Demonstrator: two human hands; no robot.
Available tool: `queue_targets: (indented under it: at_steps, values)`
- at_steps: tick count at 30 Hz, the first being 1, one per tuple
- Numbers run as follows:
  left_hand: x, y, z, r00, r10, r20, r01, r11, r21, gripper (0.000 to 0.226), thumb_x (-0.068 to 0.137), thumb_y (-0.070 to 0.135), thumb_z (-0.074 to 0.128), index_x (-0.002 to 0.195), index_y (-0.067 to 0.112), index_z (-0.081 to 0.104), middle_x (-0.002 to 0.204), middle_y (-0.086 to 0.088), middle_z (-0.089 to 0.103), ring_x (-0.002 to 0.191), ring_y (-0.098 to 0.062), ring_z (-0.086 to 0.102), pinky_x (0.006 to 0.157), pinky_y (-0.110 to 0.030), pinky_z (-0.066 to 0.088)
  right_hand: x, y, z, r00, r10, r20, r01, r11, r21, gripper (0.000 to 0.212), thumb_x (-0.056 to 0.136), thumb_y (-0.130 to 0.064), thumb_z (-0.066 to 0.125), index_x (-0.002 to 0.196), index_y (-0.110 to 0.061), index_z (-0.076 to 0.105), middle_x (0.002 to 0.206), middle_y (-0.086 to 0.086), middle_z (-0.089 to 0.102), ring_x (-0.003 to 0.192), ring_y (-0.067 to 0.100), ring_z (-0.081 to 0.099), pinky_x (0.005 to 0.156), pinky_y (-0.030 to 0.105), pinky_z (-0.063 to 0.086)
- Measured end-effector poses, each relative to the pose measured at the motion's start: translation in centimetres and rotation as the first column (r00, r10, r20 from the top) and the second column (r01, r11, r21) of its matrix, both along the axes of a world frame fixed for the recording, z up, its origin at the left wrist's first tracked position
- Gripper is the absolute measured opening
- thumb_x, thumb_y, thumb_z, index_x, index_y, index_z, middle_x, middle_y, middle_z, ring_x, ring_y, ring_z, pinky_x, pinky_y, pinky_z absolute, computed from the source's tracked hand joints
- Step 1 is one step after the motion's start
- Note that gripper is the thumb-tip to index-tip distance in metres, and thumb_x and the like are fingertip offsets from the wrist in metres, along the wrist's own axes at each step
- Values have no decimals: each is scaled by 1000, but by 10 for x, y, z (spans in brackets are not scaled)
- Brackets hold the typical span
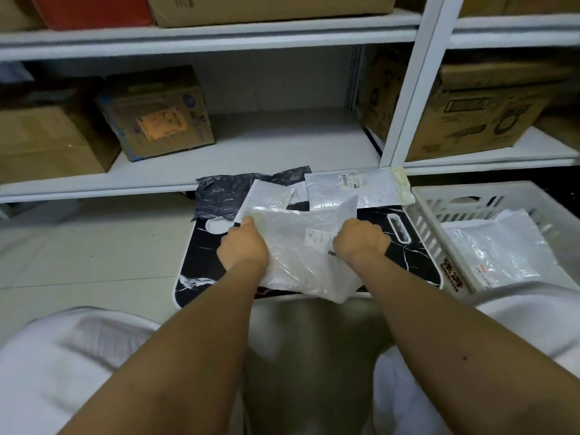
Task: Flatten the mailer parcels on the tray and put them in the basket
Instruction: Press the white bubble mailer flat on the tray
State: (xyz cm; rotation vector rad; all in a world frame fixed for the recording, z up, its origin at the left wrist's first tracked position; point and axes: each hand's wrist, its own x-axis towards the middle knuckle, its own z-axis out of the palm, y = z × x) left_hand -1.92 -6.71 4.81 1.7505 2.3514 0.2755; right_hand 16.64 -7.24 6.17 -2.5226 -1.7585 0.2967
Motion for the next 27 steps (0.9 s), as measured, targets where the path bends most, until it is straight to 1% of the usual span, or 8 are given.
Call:
queue_targets:
  at_steps: [3,9,11,16,18,20,23,27]
  values:
    - [25,5,24,999,-50,-18,51,996,77,38,94,8,33,130,14,45,120,-17,54,110,-35,53,87,-43,45,22,2,25,999,-28,-16,29,998,55,24,91,-23,51,110,-12,61,117,11,62,111,30,54,90,37,43]
    - [109,20,60,982,-191,7,187,969,160,34,90,5,40,123,2,50,121,-18,58,112,-35,55,89,-40,45,106,10,64,985,-174,-20,175,970,170,22,91,-24,51,105,-12,63,115,12,62,108,31,56,90,37,45]
    - [143,24,67,965,-261,14,255,953,166,34,89,4,42,122,0,52,120,-19,60,111,-34,57,87,-37,46,140,10,73,973,-229,-22,229,956,183,24,89,-23,51,106,-11,63,117,13,62,110,32,55,90,37,45]
    - [230,26,79,877,-476,75,460,874,158,22,90,3,43,102,4,61,109,-15,63,100,-32,59,74,-33,42,224,3,84,922,-384,38,374,914,155,34,89,-24,59,121,-11,59,125,15,58,117,34,51,93,41,44]
    - [272,26,78,830,-543,128,533,839,110,14,90,5,43,88,9,57,97,-11,60,83,-26,53,68,-30,39,261,-7,79,889,-453,60,444,888,124,37,90,-21,59,125,-9,57,129,15,56,122,34,48,96,41,42]
    - [311,27,73,775,-604,185,613,790,15,11,92,9,45,85,9,53,91,-6,55,78,-21,48,68,-29,39,294,-19,70,858,-509,70,502,860,93,36,90,-17,57,126,-9,57,131,15,54,124,34,46,98,41,40]
    - [364,26,64,698,-610,375,706,674,-219,18,92,10,48,78,4,57,84,-9,64,69,-21,57,60,-25,44,335,-37,54,817,-572,77,571,820,43,37,89,-16,54,126,-12,57,132,13,53,124,34,47,98,42,39]
    - [409,16,47,689,-511,513,724,467,-508,19,93,8,44,92,5,62,73,-9,61,60,-16,53,65,-25,43,379,-58,25,767,-633,107,639,769,-29,35,93,-23,52,127,-14,56,129,10,55,122,31,47,98,40,38]
